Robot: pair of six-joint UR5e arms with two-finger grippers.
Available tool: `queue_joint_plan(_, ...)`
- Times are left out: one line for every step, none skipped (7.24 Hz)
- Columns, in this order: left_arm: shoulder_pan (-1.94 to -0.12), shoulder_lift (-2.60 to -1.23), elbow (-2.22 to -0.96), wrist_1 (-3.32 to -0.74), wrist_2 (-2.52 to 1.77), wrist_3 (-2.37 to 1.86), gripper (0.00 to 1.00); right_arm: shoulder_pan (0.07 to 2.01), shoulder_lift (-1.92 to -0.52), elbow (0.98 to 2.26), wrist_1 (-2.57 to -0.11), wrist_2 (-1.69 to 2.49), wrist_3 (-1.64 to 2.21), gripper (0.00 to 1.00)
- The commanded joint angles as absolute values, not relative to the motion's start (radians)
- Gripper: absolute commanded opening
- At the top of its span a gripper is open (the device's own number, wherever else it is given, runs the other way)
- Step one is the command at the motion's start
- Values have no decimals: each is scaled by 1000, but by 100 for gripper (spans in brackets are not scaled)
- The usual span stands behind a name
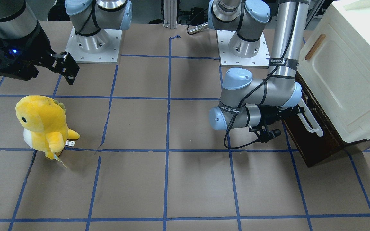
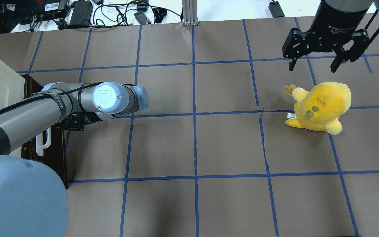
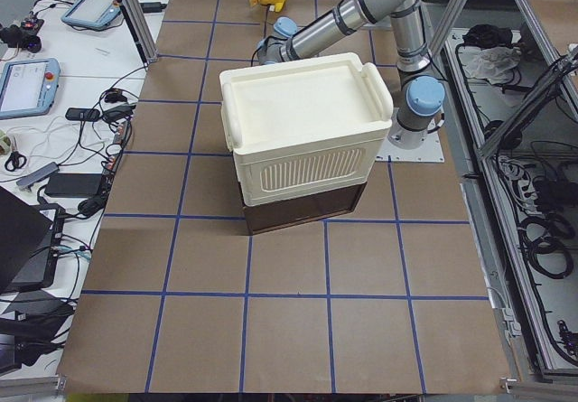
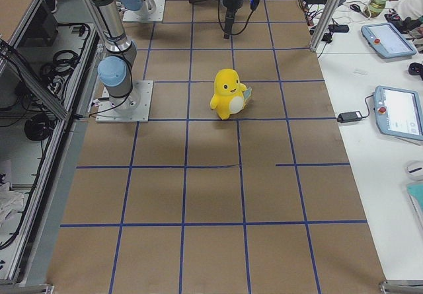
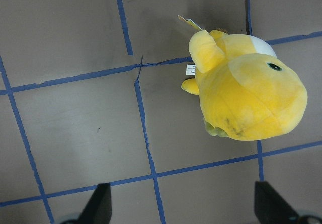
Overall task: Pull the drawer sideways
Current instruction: 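Pull the handle with the left gripper, sliding the drawer out toward the table center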
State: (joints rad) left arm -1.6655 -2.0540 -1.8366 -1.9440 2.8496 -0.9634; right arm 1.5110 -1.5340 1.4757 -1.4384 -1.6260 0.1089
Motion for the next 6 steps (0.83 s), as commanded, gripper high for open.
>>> queue_joint_plan(-1675, -2052, -1836, -1957, 2850, -963, 27, 1511, -1534, 1476, -1439, -1626, 109, 100)
queue_joint_plan(-1693, -2049, -1835, -1970, 2859, -963, 27, 1511, -1534, 1476, -1439, -1626, 109, 100)
queue_joint_plan(-1706, -2049, -1835, -1970, 2859, -963, 27, 1511, -1534, 1476, -1439, -1626, 109, 100)
queue_joint_plan(-1709, -2051, -1833, -1970, 2859, -963, 27, 1511, -1534, 1476, -1439, -1626, 109, 100)
queue_joint_plan(-1710, -2052, -1833, -1968, 2859, -963, 27, 1509, -1534, 1476, -1439, -1626, 109, 100)
queue_joint_plan(-1712, -2054, -1833, -1968, 2861, -963, 27, 1511, -1534, 1476, -1439, -1626, 109, 100)
